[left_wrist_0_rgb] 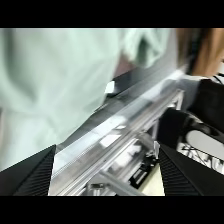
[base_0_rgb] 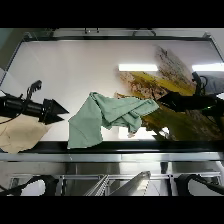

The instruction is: Fold the shirts.

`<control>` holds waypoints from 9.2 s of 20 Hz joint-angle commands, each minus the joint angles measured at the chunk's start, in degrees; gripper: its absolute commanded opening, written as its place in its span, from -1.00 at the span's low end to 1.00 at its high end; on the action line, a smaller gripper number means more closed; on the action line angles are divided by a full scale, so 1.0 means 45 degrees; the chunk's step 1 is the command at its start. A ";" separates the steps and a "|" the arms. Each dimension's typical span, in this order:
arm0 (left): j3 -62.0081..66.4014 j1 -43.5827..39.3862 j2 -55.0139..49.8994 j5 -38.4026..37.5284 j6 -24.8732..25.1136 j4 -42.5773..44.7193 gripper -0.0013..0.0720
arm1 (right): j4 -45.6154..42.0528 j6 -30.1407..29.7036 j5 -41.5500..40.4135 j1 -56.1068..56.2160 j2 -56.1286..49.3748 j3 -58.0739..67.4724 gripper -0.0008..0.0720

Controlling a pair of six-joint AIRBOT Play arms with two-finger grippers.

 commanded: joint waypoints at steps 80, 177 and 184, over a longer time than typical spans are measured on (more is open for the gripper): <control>0.5071 -0.6567 -0.4959 0.1481 -0.1321 0.1603 0.97 | -0.2137 0.1613 -0.1035 -0.1326 -0.3580 0.0690 -0.05; 0.6178 0.1836 -0.0121 -0.3774 0.0821 -1.3187 -0.91 | 0.6567 -0.0092 0.3973 -0.4216 0.5605 0.3109 -0.93; 0.6178 0.4420 0.3109 -0.3449 0.0981 -2.0570 -0.91 | 1.1788 0.1088 0.2356 -0.8364 0.6222 0.7480 -0.93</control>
